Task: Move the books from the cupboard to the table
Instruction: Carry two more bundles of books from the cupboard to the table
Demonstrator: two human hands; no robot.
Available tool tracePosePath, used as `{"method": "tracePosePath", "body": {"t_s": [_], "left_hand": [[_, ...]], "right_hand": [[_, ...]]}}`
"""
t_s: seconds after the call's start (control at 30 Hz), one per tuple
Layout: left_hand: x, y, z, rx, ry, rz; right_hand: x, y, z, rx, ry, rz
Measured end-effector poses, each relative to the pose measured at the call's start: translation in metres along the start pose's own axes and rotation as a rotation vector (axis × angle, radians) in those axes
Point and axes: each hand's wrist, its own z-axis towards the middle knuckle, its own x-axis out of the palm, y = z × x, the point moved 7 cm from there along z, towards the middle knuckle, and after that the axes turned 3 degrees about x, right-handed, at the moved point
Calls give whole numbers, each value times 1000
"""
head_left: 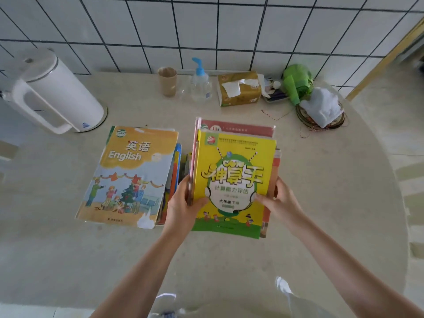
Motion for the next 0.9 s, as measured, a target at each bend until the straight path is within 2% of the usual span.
{"method": "tracePosePath", "body": {"t_s": [0.13, 0.4, 0.53, 0.77, 0.9], "left_hand": [[-2, -3, 16, -53, -79, 95], [4, 13, 31, -226, -83, 326], [8, 22, 34, -281, -58, 452], [18, 24, 33, -316, -68, 350], [19, 22, 32, -318, -77, 327]], "right_hand": [[11, -3, 28, 132, 48, 67], [34, -14, 59, 264, 170, 17], [33, -17, 70, 298, 175, -19], [58, -29, 74, 408, 209, 80], [62, -34, 74, 410, 148, 100]]}}
